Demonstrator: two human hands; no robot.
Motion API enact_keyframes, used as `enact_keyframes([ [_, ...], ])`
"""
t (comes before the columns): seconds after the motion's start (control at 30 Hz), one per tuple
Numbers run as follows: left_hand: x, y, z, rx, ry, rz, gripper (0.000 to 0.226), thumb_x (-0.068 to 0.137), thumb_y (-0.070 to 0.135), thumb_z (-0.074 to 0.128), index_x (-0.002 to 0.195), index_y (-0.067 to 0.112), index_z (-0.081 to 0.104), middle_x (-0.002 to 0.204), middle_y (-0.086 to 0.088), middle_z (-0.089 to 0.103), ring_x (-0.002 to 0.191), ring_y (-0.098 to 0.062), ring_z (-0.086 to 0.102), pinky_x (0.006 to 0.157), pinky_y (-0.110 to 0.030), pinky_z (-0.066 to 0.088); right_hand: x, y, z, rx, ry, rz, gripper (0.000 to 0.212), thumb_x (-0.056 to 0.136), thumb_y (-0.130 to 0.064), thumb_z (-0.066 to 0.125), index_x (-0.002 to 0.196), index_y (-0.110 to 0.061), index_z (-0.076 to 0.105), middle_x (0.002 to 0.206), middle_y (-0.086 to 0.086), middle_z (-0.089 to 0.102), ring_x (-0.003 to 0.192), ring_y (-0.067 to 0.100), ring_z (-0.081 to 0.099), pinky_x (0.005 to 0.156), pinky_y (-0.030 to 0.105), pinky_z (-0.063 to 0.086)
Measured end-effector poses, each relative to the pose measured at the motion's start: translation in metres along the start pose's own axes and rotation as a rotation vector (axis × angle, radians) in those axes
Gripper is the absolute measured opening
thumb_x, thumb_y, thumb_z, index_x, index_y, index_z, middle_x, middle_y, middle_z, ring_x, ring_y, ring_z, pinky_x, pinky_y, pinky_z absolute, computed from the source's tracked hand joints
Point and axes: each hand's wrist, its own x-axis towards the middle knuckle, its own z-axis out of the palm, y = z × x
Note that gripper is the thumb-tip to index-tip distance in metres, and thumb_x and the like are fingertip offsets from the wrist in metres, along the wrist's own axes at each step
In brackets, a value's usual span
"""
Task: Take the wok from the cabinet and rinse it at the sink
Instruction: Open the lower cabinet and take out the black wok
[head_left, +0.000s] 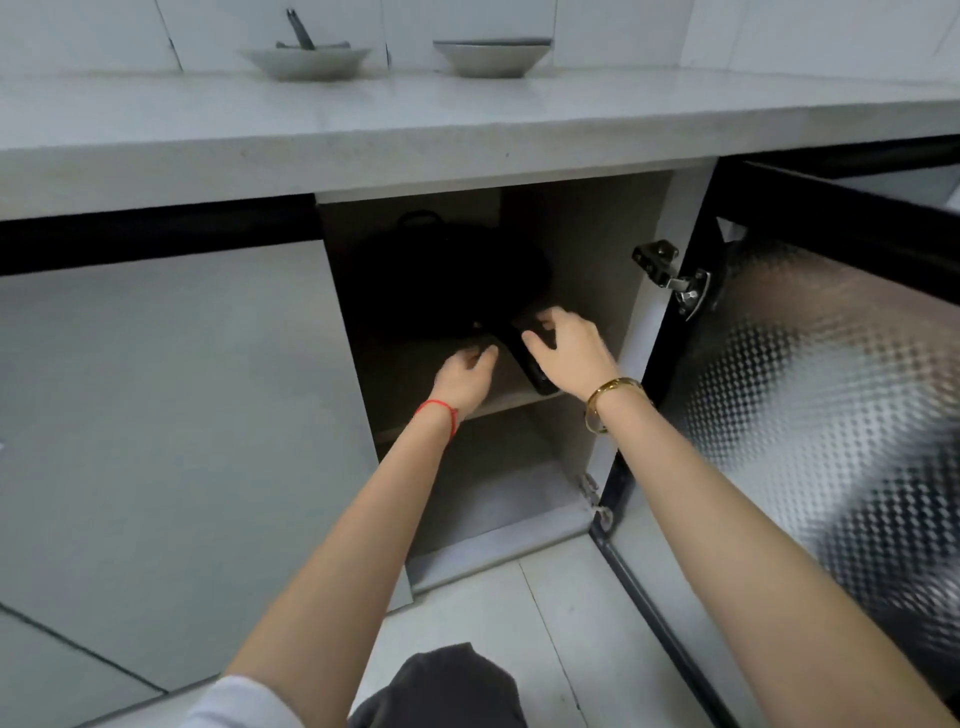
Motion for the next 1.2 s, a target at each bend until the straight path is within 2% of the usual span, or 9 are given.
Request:
enact_keyframes([
  [0.17, 0.043, -0.005, 0.017, -0.479, -0.092, -0.216, 0.051, 0.1, 0.039, 0.048, 0.141, 0.009, 0.045, 0.136, -0.008, 0.056, 0.125, -0.023, 0.054, 0.108, -0.036, 0.041, 0.044, 0.009, 0.03, 0.009, -0.123, 0.117, 0.046, 0.093, -0.038, 0.057, 0.127, -0.007, 0.055, 0.121, 0.018, 0.063, 0.11, 0.036, 0.061, 0.088, 0.037, 0.051],
  [0.27, 0.061, -0.002, 0.022, -0.632, -0.153, -0.238, 0.035, 0.102, 0.035, 0.044, 0.123, 0.01, 0.056, 0.121, -0.009, 0.06, 0.112, -0.02, 0.057, 0.107, -0.035, 0.039, 0.065, 0.011, 0.044, 0.019, -0.188, 0.16, 0.047, 0.09, -0.038, 0.058, 0.125, -0.007, 0.057, 0.115, 0.015, 0.064, 0.107, 0.034, 0.062, 0.082, 0.033, 0.049],
  [0.33, 0.071, 0.0, 0.024, -0.722, -0.167, -0.26, 0.028, 0.103, 0.032, 0.044, 0.113, 0.01, 0.059, 0.105, -0.008, 0.062, 0.097, -0.019, 0.059, 0.107, -0.036, 0.041, 0.073, 0.01, 0.05, 0.055, -0.216, 0.216, 0.037, 0.091, -0.034, 0.058, 0.111, -0.002, 0.062, 0.098, 0.016, 0.067, 0.093, 0.034, 0.067, 0.074, 0.036, 0.054],
  [0.43, 0.084, -0.002, 0.026, -0.767, -0.138, -0.277, 0.038, 0.103, 0.026, 0.046, 0.132, 0.004, 0.051, 0.1, -0.01, 0.061, 0.087, -0.018, 0.059, 0.102, -0.037, 0.046, 0.08, 0.006, 0.056, 0.21, -0.274, 0.312, 0.024, 0.092, -0.025, 0.057, 0.081, -0.004, 0.058, 0.068, 0.014, 0.064, 0.058, 0.032, 0.068, 0.056, 0.04, 0.06],
  [0.57, 0.092, -0.005, 0.029, -0.778, -0.134, -0.315, 0.028, 0.102, 0.025, 0.047, 0.121, 0.005, 0.053, 0.087, -0.01, 0.059, 0.077, -0.018, 0.057, 0.073, -0.028, 0.051, 0.086, 0.004, 0.06, 0.276, -0.355, 0.442, 0.02, 0.093, -0.02, 0.059, 0.084, -0.002, 0.059, 0.062, 0.013, 0.062, 0.042, 0.019, 0.057, 0.038, 0.024, 0.047],
  [0.73, 0.103, -0.009, 0.034, -0.766, -0.08, -0.36, 0.041, 0.099, 0.024, 0.054, 0.132, 0.0, 0.052, 0.074, -0.007, 0.053, 0.057, -0.013, 0.048, 0.037, -0.018, 0.043, 0.09, 0.002, 0.063, 0.359, -0.399, 0.541, 0.022, 0.092, -0.014, 0.058, 0.072, -0.005, 0.056, 0.055, 0.007, 0.052, 0.042, 0.015, 0.047, 0.037, 0.02, 0.043],
  [1.0, 0.102, -0.011, 0.042, -0.782, -0.077, -0.311, 0.037, 0.1, 0.021, 0.052, 0.131, 0.0, 0.053, 0.08, -0.007, 0.059, 0.068, -0.015, 0.056, 0.045, -0.019, 0.047, 0.077, 0.005, 0.072, 0.359, -0.194, 0.495, 0.019, 0.085, -0.011, 0.058, 0.067, -0.006, 0.057, 0.05, 0.008, 0.055, 0.038, 0.018, 0.049, 0.04, 0.023, 0.043],
  [1.1, 0.095, -0.014, 0.043, -0.776, -0.12, -0.311, 0.02, 0.101, 0.021, 0.05, 0.107, 0.004, 0.059, 0.065, -0.005, 0.061, 0.054, -0.012, 0.057, 0.039, -0.019, 0.044, 0.062, 0.004, 0.073, 0.388, -0.147, 0.487, 0.018, 0.083, -0.01, 0.053, 0.065, -0.007, 0.056, 0.051, 0.007, 0.055, 0.038, 0.018, 0.05, 0.041, 0.023, 0.044],
  [1.2, 0.08, -0.013, 0.041, -0.774, -0.144, -0.355, 0.024, 0.101, 0.019, 0.051, 0.08, 0.006, 0.056, 0.043, -0.001, 0.059, 0.034, -0.01, 0.054, 0.035, -0.018, 0.042, 0.045, 0.0, 0.066, 0.385, -0.145, 0.509, 0.014, 0.08, -0.011, 0.054, 0.067, -0.006, 0.058, 0.052, 0.009, 0.058, 0.042, 0.023, 0.055, 0.044, 0.027, 0.049],
])
